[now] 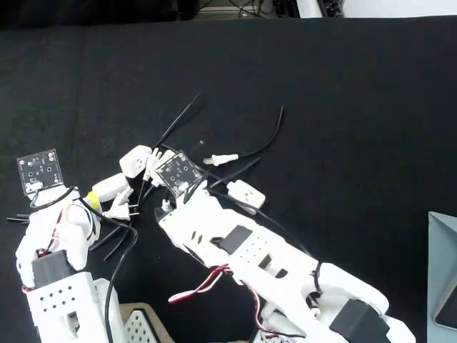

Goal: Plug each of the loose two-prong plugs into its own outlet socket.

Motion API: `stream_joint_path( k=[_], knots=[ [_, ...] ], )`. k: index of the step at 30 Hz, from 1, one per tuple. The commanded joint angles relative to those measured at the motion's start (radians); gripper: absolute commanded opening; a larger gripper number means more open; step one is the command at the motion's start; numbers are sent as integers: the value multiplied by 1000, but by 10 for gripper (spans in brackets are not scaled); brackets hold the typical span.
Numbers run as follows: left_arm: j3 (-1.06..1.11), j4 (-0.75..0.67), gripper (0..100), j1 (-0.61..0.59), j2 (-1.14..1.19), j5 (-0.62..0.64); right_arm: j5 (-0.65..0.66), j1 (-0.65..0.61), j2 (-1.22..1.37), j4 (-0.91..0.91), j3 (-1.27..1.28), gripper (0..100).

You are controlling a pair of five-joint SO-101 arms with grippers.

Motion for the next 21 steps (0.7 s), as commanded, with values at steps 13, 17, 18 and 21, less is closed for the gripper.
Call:
stream_joint_path(
  k=[13, 17, 18, 21],
  knots=[
    [-5, -14, 209, -7, -8, 8, -2, 15, 4, -69, 8, 11],
    [-5, -14, 209, -7, -8, 8, -2, 15, 8, -61, 16, 11],
    [-5, -14, 209, -7, -8, 8, -2, 15, 21, -57, 13, 11],
    [-5, -14, 209, -7, -8, 8, -2, 15, 74, -57, -18, 11]
  ],
)
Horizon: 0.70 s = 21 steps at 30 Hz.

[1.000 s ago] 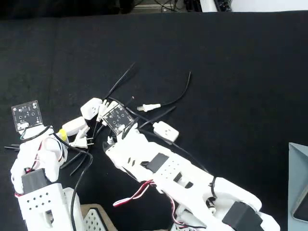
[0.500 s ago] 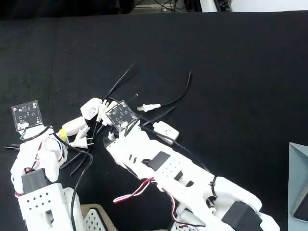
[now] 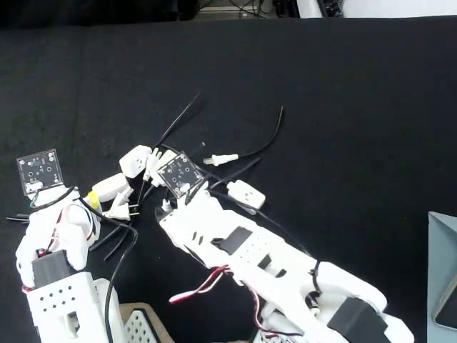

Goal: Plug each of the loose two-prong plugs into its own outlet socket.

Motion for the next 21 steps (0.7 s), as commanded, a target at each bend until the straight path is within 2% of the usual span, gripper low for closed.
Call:
stream_joint_path(
  k=[1, 21],
  knots=[
    [-5, -14, 209, -7, -8, 8, -2, 12, 70, -2, -53, 11],
    [-4, -14, 209, -7, -8, 6, -2, 12, 19, 106, -42, 11]
  ],
)
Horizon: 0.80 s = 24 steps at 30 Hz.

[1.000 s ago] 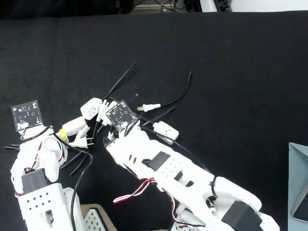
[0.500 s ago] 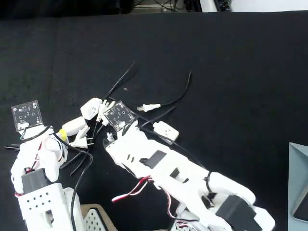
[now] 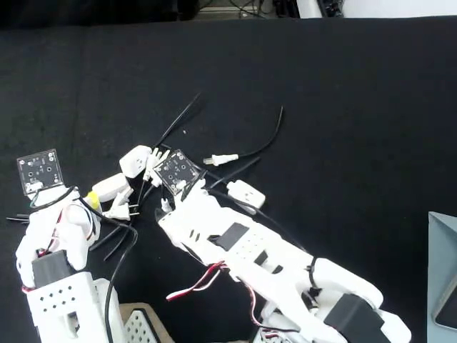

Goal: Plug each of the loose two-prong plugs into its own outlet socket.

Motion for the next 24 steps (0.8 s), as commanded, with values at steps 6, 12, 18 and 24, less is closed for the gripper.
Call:
stream_joint_path(
  k=[6, 12, 18, 24],
  knots=[
    [-4, -14, 209, -5, -8, 5, 2, -46, -21, 89, 7, 11],
    [-4, -14, 209, -5, -8, 3, 2, -48, -21, 91, 15, 11],
    [-2, -12, 209, -4, -8, 3, 63, -52, -22, 87, 50, 11],
    [13, -20, 209, 1, -8, 3, 71, -52, -22, 92, 51, 11]
  ],
)
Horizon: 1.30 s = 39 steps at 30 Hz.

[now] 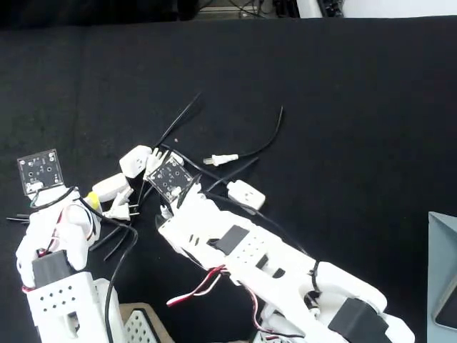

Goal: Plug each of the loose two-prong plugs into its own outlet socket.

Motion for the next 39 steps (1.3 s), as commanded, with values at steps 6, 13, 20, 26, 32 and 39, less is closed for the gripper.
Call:
stream_joint_path(
  k=[6, 13, 20, 26, 32, 39],
  knots=[
    [13, -21, 210, 1, -8, 3, 87, -17, 8, 83, 42, 11],
    [16, -21, 210, 1, -8, 3, 192, 32, 8, 81, 47, 11],
    [18, -21, 209, 2, -8, 3, 196, 101, -53, 78, 82, 11],
    [25, -43, 209, 2, -8, 3, 198, 101, -308, 83, 236, 11],
    [41, -61, 209, 2, -8, 3, 198, 103, -533, 203, 318, 12],
    [41, -61, 209, 2, -8, 3, 198, 103, -647, 347, 325, 13]
  ],
)
